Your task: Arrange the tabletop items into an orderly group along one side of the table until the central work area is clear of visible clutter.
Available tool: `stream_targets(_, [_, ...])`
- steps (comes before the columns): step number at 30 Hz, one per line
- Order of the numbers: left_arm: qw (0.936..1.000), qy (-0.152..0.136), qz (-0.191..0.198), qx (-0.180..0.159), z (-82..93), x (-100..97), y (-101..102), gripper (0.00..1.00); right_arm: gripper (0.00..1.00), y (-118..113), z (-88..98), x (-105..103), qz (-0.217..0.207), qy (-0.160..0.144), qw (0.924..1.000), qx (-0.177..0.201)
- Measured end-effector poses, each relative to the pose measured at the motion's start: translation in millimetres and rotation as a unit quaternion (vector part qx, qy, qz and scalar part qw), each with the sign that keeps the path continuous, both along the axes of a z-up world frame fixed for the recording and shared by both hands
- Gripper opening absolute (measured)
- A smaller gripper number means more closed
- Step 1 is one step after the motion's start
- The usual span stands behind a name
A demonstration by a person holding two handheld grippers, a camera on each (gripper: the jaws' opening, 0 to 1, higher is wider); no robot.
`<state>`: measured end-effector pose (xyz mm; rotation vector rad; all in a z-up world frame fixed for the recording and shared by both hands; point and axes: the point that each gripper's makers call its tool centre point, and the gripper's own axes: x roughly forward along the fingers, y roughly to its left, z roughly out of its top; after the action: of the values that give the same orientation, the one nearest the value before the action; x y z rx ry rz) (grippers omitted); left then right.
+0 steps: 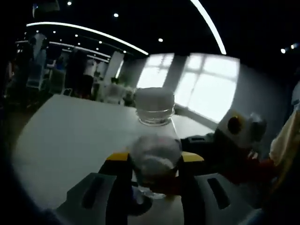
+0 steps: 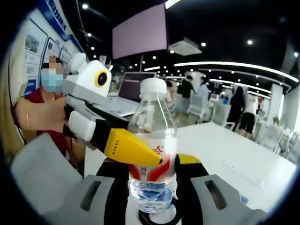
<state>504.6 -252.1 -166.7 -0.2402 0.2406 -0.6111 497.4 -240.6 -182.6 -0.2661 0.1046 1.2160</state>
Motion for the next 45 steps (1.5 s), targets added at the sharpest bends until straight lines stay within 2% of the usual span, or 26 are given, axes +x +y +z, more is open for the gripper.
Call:
stream_targets(5, [0.9992, -0.01, -0.035, 0.017, 2.7, -4.3, -2.7, 0.36, 0.41, 2.5, 0.4, -5.5, 0.023, 0.015, 0.9996, 0.007])
stream_targets(7, [0.998, -0.022, -0.057, 0.021, 5.7, -8.2, -5.4, 0.36, 0.44, 3.8, 0.8, -8.3, 0.035, 0.03, 0.9988, 0.014])
stream_targets(8, [0.9974, -0.025, -0.065, 0.018, 8.3, -11.0, -5.8, 0.36, 0.46, 3.9, 2.0, -9.7, 0.04, 0.051, 0.9976, 0.026])
stream_targets(10, [0.9938, -0.055, -0.093, 0.024, 16.3, -17.0, -9.5, 0.36, 0.48, 3.4, 5.7, -13.9, 0.06, 0.071, 0.9948, 0.042])
stream_targets(15, [0.9846, -0.071, -0.158, 0.018, 26.8, -33.1, -19.0, 0.36, 0.53, 1.1, 13.0, -26.6, 0.109, 0.099, 0.9873, 0.06])
stream_targets(17, [0.9833, -0.069, -0.167, 0.021, 27.7, -35.7, -19.6, 0.36, 0.53, -1.3, 11.9, -31.9, 0.126, 0.107, 0.9846, 0.056])
stream_targets(21, [0.9767, -0.065, -0.202, 0.03, 25.8, -45.6, -24.3, 0.36, 0.53, -5.8, 5.1, -46.3, 0.166, 0.114, 0.9789, 0.034])
stream_targets(23, [0.9741, -0.061, -0.215, 0.033, 23.9, -49.2, -25.8, 0.36, 0.52, -7.7, 1.9, -50.4, 0.171, 0.117, 0.978, 0.027])
stream_targets(24, [0.9725, -0.06, -0.222, 0.035, 23.2, -51.1, -26.6, 0.36, 0.51, -9.0, -0.6, -54.0, 0.183, 0.114, 0.9763, 0.02])
stream_targets(27, [0.9696, -0.057, -0.236, 0.031, 22.5, -54.4, -29.6, 0.36, 0.48, -11.6, -7.1, -65.6, 0.21, 0.132, 0.9686, 0.008])
stream_targets(30, [0.9665, -0.064, -0.246, 0.037, 23.5, -54.4, -32.4, 0.36, 0.48, -12.2, -15.2, -64.4, 0.208, 0.134, 0.9689, -0.001])
stream_targets(32, [0.9628, -0.068, -0.259, 0.039, 24.6, -56.5, -36.4, 0.36, 0.43, -11.7, -14.0, -67.1, 0.218, 0.139, 0.9659, 0.013])
stream_targets(40, [0.9592, -0.064, -0.27, 0.055, 16.4, -59.5, -40.1, 0.37, 0.41, -10.7, -19.8, -68.3, 0.214, 0.14, 0.9667, 0.006])
stream_targets(45, [0.9592, -0.057, -0.272, 0.049, 14.9, -60.7, -39.2, 0.37, 0.41, -11.3, -21.2, -70.5, 0.209, 0.146, 0.9669, 0.007])
